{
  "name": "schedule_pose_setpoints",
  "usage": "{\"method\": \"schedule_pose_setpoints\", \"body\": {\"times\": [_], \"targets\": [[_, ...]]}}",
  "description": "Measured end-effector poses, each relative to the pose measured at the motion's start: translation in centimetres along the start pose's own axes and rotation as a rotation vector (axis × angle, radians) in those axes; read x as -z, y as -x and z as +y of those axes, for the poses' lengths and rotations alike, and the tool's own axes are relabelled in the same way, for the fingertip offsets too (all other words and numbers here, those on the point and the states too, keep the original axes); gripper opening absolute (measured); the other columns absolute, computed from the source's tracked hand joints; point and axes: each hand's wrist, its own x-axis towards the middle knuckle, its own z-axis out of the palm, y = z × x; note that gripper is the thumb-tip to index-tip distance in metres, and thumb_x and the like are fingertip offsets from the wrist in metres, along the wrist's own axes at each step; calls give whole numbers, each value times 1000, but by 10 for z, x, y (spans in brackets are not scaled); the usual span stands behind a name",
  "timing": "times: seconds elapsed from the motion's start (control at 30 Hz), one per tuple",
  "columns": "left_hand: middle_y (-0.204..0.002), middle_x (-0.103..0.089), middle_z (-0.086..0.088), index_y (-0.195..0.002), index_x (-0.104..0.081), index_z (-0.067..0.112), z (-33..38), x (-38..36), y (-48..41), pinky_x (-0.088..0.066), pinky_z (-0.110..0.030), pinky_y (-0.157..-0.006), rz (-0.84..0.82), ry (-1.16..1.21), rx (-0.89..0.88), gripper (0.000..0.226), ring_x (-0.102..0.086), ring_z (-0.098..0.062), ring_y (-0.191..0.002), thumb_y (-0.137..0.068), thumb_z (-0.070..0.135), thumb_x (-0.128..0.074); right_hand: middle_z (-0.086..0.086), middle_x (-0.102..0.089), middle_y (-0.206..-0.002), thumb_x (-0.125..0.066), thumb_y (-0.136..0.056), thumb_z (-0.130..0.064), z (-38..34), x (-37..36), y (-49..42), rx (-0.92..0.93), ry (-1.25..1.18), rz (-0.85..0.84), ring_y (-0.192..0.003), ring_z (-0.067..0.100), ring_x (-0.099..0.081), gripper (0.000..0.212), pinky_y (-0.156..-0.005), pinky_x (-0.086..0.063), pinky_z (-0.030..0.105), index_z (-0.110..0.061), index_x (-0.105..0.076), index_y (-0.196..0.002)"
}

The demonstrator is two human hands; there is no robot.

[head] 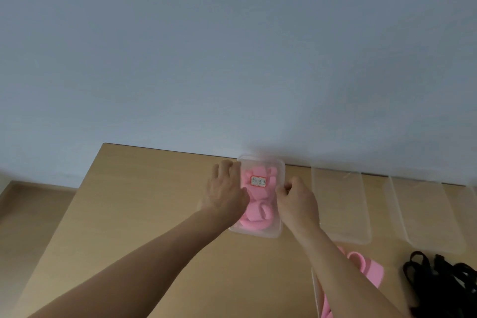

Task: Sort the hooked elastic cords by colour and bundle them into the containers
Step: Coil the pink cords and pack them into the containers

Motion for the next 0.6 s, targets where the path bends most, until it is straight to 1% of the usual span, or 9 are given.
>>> {"method": "schedule_pose_setpoints", "body": {"times": [0.03, 0.07, 0.1, 0.13, 0.23, 0.33, 0.4, 0.53, 0.6], "targets": [[-161, -13, -7, -154, -13, 8, 5, -2, 3, -14, -33, -118, 16, -71, -79, 65, -9, -28, -148, -99, 30, -40, 5, -59, -83, -47, -97, -24, 0, 0, 1, 1, -7, 9, -74, 27, -51, 15, -61, -36, 32, -11, -52, -93], [-163, 6, -7, -155, -1, 6, 10, -5, 3, -2, -35, -122, 19, -120, -158, 68, 11, -27, -150, -101, 35, -31, 3, -57, -81, -48, -97, -24, -1, 0, 2, 3, -12, 15, -72, 25, -51, 15, -61, -36, 32, -11, -52, -93], [-162, 16, -8, -153, 5, 5, 12, -12, 3, 5, -38, -123, 17, -168, -233, 68, 22, -26, -148, -101, 40, -21, 2, -57, -80, -48, -97, -25, -1, 1, 2, 7, -19, 19, -72, 25, -51, 15, -61, -36, 31, -11, -52, -92], [-161, 18, -10, -153, 4, 4, 12, -20, 2, 7, -40, -122, 9, -192, -282, 70, 26, -26, -146, -98, 44, -13, 2, -58, -79, -48, -97, -26, -2, 2, 3, 10, -31, 19, -72, 25, -52, 16, -61, -37, 32, -11, -53, -92], [-162, 9, -15, -153, -2, 3, 6, -38, -3, 7, -41, -122, -11, -207, -307, 79, 23, -29, -147, -93, 55, -6, 1, -61, -80, -48, -96, -34, -1, 4, 2, 10, -82, 2, -77, 25, -57, 24, -64, -40, 32, -12, -55, -91], [-158, 24, -12, -151, 11, 8, 5, -41, -4, 14, -41, -120, -56, -211, -287, 86, 32, -27, -143, -86, 65, 6, -1, -61, -83, -49, -95, -32, 0, 5, -2, 7, -92, -19, -79, 23, -57, 21, -67, -41, 31, -13, -57, -92], [-158, 25, -12, -152, 10, 8, 7, -39, -3, 16, -42, -119, -63, -192, -281, 92, 34, -27, -142, -82, 68, 13, -2, -60, -85, -49, -95, -31, -2, 6, -6, 0, -122, -10, -81, 21, -55, 19, -69, -40, 31, -14, -58, -95], [-161, 12, -19, -153, -4, 2, 9, -36, -5, 17, -43, -119, -29, -204, -303, 92, 28, -31, -144, -85, 63, -5, 4, -62, -88, -44, -99, -30, -12, 7, -24, -16, -172, 50, -82, 26, -54, 26, -67, -35, 31, -9, -60, -95], [-160, 10, -22, -153, -6, -1, 10, -36, -6, 16, -43, -119, -28, -229, -323, 92, 27, -31, -144, -86, 62, -10, 8, -61, -88, -43, -99, -29, -15, 7, -33, -29, -153, 59, -82, 26, -50, 30, -67, -32, 31, -6, -60, -94]]}}
